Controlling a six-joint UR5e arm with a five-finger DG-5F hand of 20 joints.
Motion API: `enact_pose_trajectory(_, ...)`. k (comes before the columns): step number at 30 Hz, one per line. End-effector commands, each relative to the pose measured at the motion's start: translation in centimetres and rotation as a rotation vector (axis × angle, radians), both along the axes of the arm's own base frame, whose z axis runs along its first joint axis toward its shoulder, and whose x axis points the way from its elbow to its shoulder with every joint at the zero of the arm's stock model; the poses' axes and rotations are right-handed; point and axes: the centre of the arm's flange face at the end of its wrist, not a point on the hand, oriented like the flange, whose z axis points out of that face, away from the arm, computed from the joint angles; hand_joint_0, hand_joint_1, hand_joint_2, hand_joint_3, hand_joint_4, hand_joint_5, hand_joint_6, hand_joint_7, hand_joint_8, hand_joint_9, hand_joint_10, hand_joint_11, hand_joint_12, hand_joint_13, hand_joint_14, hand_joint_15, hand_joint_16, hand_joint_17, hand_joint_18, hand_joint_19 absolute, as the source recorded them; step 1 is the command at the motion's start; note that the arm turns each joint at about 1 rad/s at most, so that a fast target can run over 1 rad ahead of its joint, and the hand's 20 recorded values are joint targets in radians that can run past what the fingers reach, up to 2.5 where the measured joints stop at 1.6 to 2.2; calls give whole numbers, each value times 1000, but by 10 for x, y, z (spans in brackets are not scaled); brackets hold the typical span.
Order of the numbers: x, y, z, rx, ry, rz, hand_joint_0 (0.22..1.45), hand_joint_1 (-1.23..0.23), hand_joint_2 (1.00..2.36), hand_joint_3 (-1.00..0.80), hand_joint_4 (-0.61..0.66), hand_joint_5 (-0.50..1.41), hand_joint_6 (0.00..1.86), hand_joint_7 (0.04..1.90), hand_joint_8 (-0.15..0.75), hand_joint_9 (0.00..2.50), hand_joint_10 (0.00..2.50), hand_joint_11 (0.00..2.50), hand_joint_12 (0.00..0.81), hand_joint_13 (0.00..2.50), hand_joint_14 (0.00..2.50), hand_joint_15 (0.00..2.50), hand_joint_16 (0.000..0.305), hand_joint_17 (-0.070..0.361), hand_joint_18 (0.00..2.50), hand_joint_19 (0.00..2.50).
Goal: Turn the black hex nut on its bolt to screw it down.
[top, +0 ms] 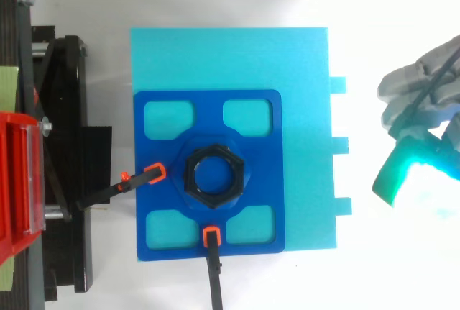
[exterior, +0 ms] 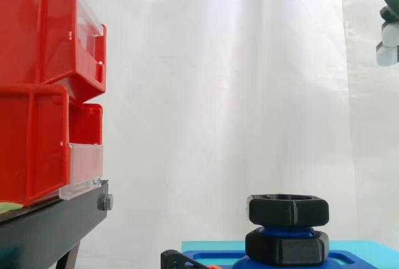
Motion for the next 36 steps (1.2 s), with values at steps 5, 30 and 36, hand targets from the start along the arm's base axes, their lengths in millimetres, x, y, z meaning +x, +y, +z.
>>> enact_pose_trajectory(5,9,9,5,-6,-65,9,495,-481,1000,-500,163,-167,503,811,214,504,3,94,274,424,0,0,46,103,384,257)
enact_pose_trajectory(30,80,40,-87,-350,-108,-86,514,-488,1000,-500,171,-160,503,826,214,558,4,131,272,452,0,0,43,98,397,262)
enact_pose_trajectory(36,91,49,-87,-405,-142,-77,515,-487,1000,-500,176,-157,503,838,216,562,5,132,273,460,0,0,43,97,408,260)
